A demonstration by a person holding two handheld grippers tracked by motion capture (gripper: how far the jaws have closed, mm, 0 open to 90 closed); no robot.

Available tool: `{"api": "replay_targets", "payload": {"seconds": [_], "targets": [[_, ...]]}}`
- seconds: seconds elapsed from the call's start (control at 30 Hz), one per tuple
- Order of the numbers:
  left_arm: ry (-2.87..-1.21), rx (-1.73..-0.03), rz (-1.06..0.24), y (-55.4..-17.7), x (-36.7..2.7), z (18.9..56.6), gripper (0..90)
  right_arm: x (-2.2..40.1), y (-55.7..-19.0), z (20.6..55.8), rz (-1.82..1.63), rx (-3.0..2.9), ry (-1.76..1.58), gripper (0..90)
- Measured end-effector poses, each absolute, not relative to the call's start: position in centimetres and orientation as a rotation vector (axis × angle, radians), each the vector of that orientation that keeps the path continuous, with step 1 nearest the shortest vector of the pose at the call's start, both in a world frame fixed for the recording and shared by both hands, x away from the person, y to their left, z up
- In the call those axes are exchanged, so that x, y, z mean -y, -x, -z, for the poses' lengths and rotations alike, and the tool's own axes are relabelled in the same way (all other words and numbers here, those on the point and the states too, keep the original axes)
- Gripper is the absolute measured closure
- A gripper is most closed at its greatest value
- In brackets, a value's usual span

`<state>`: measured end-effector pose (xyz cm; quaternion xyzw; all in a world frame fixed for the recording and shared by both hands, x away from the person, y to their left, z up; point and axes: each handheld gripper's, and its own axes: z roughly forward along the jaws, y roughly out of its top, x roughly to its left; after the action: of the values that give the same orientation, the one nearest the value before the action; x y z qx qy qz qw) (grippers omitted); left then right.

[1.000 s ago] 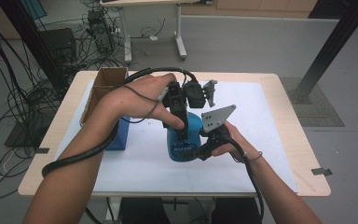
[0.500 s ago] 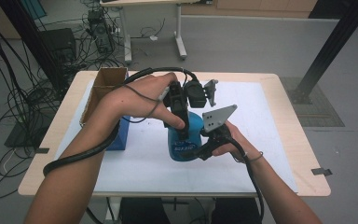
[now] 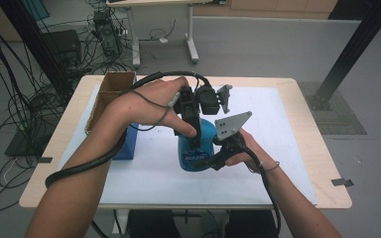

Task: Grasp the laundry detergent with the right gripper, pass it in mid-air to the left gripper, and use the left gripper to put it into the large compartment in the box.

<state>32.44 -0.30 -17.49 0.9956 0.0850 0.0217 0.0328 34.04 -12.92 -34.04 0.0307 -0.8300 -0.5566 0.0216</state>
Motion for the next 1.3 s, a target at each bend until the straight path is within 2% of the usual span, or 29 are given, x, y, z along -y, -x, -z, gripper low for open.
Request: {"api": "replay_targets", "payload": {"seconds": [0.63,0.73,0.87,0.9,1.03,1.3], "targets": [[-3.046,-0.260,-0.085,-32.49,0.34,17.12,37.3,12.95,-34.03,34.08,1.764,2.550,-0.082,39.1],[-3.049,-0.265,-0.094,-32.49,0.39,17.18,37.3,12.94,-33.96,34.05,1.787,2.545,-0.063,29.2],[-3.061,-0.276,-0.089,-32.59,0.35,17.31,37.3,12.99,-34.05,34.37,1.796,2.516,0.017,9.3],[-3.062,-0.275,-0.088,-32.62,0.33,17.32,37.3,13.02,-34.08,34.44,1.796,2.512,0.015,7.1],[-3.059,-0.279,-0.090,-32.72,0.27,17.29,37.3,13.12,-33.98,34.47,1.817,2.494,-0.001,1.6],[-3.055,-0.290,-0.096,-32.72,0.20,17.22,37.3,13.16,-34.00,34.44,1.828,2.498,0.000,2.4]]}}
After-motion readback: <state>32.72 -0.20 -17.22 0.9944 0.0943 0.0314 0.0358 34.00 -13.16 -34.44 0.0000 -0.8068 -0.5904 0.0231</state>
